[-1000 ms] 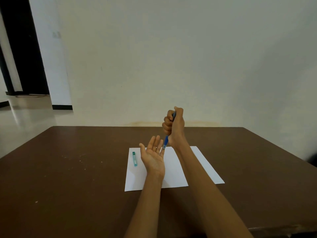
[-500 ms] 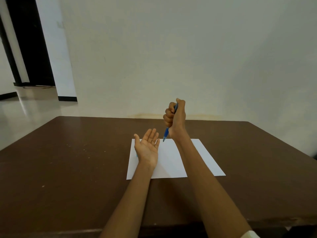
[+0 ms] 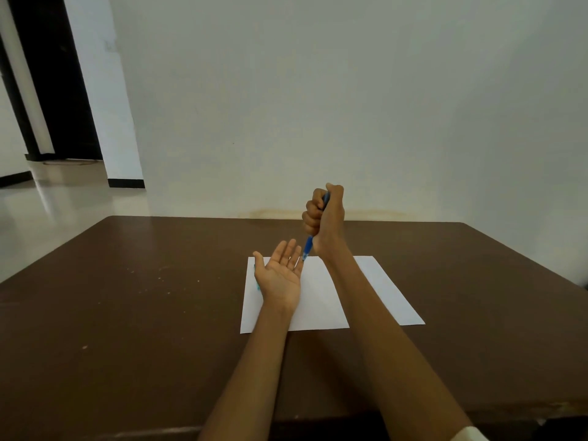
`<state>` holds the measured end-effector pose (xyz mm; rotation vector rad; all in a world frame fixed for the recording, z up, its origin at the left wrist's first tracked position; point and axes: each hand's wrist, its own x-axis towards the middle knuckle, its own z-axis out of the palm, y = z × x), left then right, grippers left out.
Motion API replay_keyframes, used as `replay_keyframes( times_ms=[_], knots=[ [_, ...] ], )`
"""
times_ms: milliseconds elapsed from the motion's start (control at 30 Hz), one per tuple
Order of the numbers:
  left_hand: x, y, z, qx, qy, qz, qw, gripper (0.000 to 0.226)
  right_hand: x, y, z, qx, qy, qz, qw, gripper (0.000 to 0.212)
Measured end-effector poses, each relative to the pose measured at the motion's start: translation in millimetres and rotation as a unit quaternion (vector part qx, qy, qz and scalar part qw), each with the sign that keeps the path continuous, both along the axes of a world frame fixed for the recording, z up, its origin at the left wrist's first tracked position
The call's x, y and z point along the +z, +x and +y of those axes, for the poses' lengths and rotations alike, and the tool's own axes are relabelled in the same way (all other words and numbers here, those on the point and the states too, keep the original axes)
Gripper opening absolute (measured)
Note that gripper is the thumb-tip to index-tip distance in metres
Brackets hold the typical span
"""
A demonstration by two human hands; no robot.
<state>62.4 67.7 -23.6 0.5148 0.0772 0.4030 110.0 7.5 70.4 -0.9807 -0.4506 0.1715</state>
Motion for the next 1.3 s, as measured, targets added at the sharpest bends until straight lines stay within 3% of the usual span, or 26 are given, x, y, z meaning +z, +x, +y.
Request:
replay_keyframes(
  times_ms=[1300],
  knots=[
    [-4,7,11,0.026,0.047,0.015,0.998,0.065,-17,15,-22,-0.021,-0.070,0.038,0.997,0.043]
  ],
)
